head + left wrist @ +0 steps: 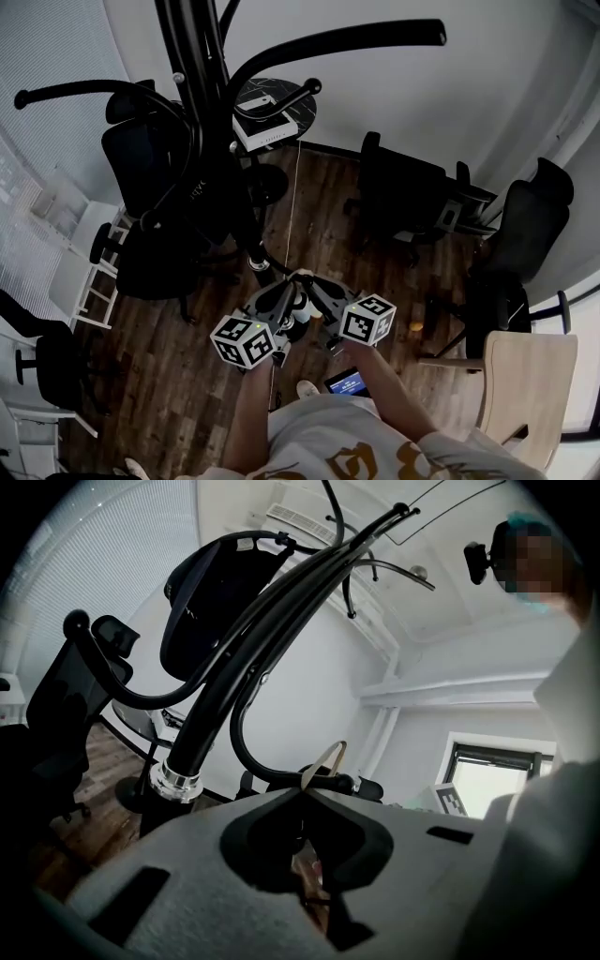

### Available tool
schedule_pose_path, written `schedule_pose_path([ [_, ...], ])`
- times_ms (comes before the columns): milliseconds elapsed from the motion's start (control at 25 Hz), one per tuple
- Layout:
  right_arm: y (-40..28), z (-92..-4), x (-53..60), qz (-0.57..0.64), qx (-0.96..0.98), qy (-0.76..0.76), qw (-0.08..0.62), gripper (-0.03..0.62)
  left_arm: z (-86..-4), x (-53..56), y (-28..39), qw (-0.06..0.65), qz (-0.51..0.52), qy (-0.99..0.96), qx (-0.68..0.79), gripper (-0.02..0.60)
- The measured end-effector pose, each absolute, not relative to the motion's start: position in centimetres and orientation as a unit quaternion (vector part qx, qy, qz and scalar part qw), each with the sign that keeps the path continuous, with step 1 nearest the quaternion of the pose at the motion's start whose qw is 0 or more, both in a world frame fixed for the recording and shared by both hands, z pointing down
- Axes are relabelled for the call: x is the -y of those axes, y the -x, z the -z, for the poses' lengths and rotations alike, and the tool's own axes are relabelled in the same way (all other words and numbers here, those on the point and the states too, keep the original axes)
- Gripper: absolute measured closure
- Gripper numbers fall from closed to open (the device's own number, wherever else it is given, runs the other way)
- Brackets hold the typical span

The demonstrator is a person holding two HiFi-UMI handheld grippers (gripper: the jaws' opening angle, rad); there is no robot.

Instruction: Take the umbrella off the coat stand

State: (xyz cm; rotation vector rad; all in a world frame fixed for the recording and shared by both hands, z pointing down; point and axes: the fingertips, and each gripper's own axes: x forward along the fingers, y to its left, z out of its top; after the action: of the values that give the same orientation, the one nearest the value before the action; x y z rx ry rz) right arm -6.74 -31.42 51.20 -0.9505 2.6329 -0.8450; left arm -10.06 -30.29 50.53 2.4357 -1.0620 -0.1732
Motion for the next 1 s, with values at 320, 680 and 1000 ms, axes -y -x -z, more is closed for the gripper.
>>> schedule_pose_path([
  [320, 6.1, -50.6, 30.6, 0.280, -0.897, 0.323, 0.111, 0.582, -49.9, 29.5, 9.4, 0.230, 0.062, -0.889, 0.390, 0.558],
  [680, 4.7, -50.0, 29.3, 0.278, -0.896, 0.323, 0.121, 0.582, -49.3, 28.3, 8.1, 0.225, 0.063, -0.893, 0.384, 0.558],
  [1000, 4.2, -49.9, 27.9, 0.277, -0.898, 0.320, 0.118, 0.582, -49.3, 26.9, 7.7, 0.225, 0.064, -0.892, 0.387, 0.558],
])
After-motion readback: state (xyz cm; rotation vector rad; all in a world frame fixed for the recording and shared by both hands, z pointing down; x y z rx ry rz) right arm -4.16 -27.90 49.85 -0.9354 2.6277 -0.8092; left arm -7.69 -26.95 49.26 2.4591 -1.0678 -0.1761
